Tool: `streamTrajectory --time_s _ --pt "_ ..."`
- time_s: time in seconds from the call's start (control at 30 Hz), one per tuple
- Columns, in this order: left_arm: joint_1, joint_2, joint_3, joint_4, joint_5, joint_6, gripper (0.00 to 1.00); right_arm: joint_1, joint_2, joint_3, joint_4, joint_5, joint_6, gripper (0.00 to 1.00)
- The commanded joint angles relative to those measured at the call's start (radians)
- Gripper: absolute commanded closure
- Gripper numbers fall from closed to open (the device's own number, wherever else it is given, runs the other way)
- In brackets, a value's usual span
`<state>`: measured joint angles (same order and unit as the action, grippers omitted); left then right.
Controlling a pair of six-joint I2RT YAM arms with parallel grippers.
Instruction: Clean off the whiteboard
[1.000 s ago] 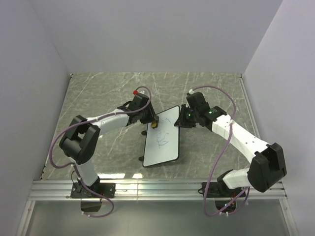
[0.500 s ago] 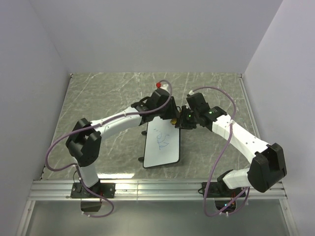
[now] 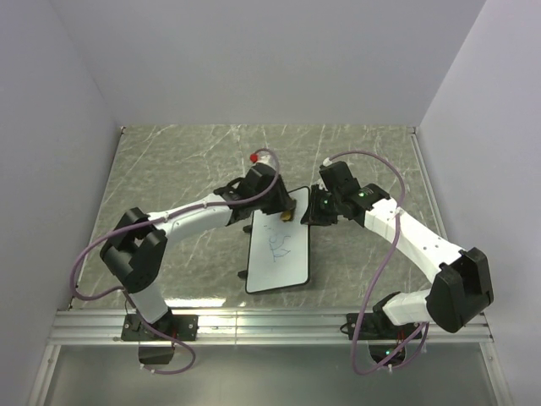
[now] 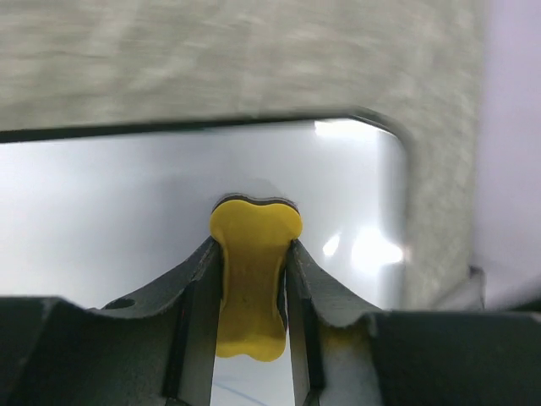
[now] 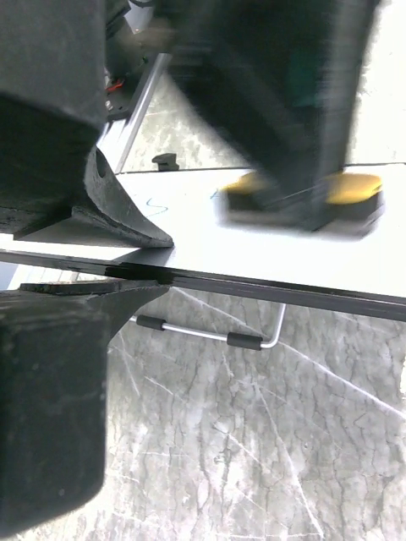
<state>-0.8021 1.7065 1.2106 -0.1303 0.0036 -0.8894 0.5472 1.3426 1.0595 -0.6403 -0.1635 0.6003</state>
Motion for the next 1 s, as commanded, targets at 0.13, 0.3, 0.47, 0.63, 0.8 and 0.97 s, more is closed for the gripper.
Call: streamTrajectory --time_s 0.13,0.3,0.47,0.63,0.8,0.97 --pt "0.106 0.076 -0.196 -0.088 0.036 -0.016 1.00 0.022 -0.034 0.005 0.004 0.030 -0.091 1.00" --pt "0.096 0.067 -0.237 -0.074 0.056 -0.022 1.00 0.022 -0.037 0.005 0.005 0.036 -0.086 1.00" --pt "0.008 -0.008 -0.211 -0.124 0.047 -0.003 1.00 0.022 -0.034 0.014 0.007 0.048 -0.082 1.00" --pt "-0.143 -0.067 -0.175 -0.178 0.050 -0.036 1.00 0.022 -0.016 0.045 -0.007 0.097 -0.077 1.00" --pt "-0.256 -0.149 -0.198 -0.167 0.018 -0.091 1.00 0.022 0.021 0.094 -0.035 0.124 -0.063 1.00" --pt "-0.296 -0.171 -0.258 -0.134 -0.001 -0.147 1.00 0.022 0.032 0.123 -0.039 0.113 -0.050 1.00"
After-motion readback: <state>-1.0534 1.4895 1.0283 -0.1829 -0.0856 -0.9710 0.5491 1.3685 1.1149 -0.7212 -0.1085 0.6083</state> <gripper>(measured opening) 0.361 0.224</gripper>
